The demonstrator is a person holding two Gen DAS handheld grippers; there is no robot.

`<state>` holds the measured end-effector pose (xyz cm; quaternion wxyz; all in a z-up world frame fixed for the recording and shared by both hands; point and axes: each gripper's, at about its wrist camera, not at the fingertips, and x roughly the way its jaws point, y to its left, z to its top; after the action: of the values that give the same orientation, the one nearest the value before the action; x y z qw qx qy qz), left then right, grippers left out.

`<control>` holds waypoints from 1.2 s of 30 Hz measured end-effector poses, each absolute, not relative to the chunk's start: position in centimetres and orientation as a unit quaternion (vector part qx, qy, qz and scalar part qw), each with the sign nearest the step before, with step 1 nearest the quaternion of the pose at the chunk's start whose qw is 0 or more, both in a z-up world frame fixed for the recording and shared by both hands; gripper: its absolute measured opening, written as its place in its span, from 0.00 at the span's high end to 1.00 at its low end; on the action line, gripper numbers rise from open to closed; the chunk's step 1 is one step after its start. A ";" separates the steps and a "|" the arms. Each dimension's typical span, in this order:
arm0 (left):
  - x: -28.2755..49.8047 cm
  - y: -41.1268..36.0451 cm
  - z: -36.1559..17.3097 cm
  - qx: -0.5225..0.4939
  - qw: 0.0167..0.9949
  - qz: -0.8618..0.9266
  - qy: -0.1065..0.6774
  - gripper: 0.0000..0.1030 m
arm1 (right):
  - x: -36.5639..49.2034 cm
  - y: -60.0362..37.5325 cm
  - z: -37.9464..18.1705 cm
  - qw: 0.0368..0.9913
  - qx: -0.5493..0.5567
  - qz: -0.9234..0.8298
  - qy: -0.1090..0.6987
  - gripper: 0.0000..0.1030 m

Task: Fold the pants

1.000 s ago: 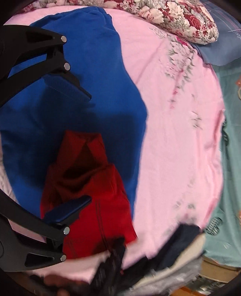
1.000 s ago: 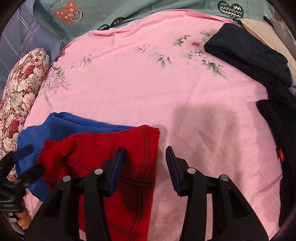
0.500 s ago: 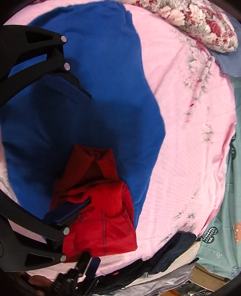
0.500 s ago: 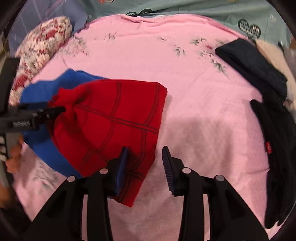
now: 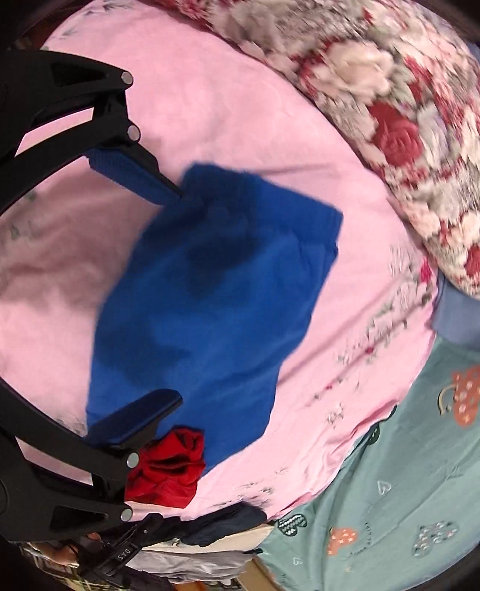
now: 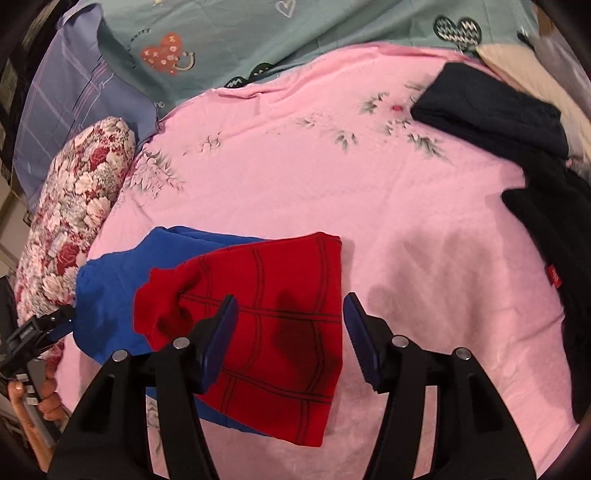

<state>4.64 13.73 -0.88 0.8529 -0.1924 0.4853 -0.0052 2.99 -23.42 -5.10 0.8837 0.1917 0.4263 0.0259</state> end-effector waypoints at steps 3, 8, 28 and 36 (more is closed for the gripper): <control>3.8 15.3 -1.1 -0.214 0.844 -0.013 0.491 0.02 | 3.6 -22.6 -5.3 0.881 0.184 0.033 0.435 0.42; 4.6 14.9 -2.3 -0.210 0.836 -0.032 0.507 0.19 | 4.5 -21.7 -5.7 0.872 0.198 0.041 0.445 0.42; 11.3 10.7 -3.7 -0.156 0.847 -0.001 0.509 0.75 | 2.7 -22.0 -6.1 0.870 0.210 0.048 0.444 0.42; 7.0 0.8 6.9 -0.015 0.909 -0.116 0.401 0.74 | 1.4 -24.4 -6.5 0.868 0.242 0.046 0.430 0.42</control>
<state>7.05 0.75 6.85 0.9086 -0.0153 0.4009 -0.1162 1.40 -24.39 -6.52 0.8685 0.2420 0.4302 0.0462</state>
